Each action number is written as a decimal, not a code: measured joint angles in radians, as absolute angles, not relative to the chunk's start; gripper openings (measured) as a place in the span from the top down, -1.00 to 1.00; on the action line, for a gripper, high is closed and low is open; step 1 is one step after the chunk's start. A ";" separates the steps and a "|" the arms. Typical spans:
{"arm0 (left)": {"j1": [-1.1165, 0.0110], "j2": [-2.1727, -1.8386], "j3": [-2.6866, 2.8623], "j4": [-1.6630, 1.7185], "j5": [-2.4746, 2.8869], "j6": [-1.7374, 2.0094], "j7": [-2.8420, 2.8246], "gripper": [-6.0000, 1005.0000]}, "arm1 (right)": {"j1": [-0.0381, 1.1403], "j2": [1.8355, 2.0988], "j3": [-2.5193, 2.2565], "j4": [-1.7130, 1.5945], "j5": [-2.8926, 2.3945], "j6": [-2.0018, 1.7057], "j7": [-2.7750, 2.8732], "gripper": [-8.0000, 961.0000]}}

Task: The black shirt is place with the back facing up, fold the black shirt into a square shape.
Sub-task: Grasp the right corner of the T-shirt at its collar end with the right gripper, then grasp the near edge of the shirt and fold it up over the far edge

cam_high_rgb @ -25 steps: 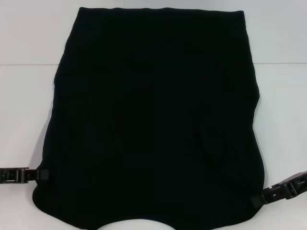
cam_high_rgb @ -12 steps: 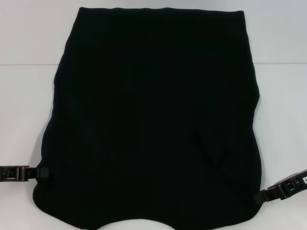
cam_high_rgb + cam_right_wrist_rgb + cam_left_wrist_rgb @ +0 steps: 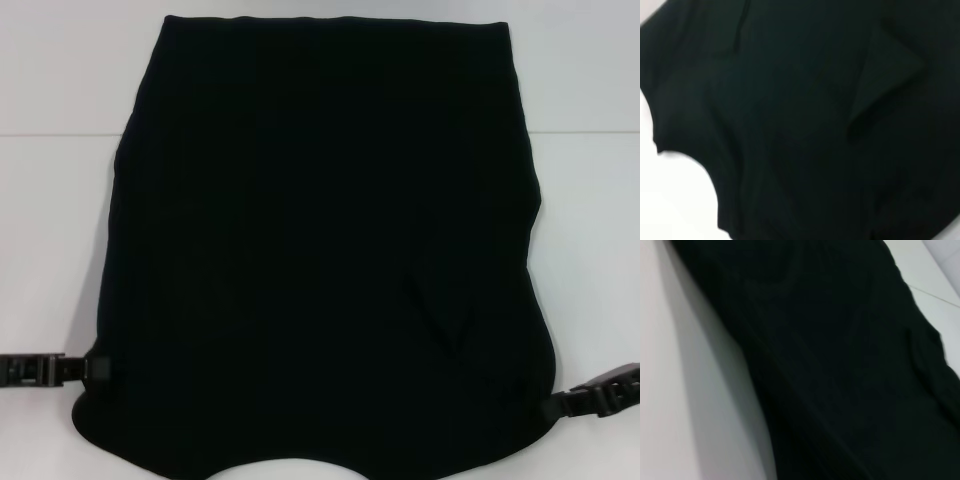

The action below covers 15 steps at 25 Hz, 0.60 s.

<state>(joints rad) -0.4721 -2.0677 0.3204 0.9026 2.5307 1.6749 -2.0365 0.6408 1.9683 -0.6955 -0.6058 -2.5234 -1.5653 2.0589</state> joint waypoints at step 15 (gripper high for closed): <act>-0.444 -2.075 0.247 0.851 2.528 1.891 -2.007 0.95 | 0.463 1.911 -0.392 -0.628 -2.523 -1.670 1.869 0.87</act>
<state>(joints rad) -0.4439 -2.0746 0.2468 0.8509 2.5277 1.8908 -2.0069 0.4626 1.9109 -0.3915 -0.6277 -2.5232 -1.6697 1.8689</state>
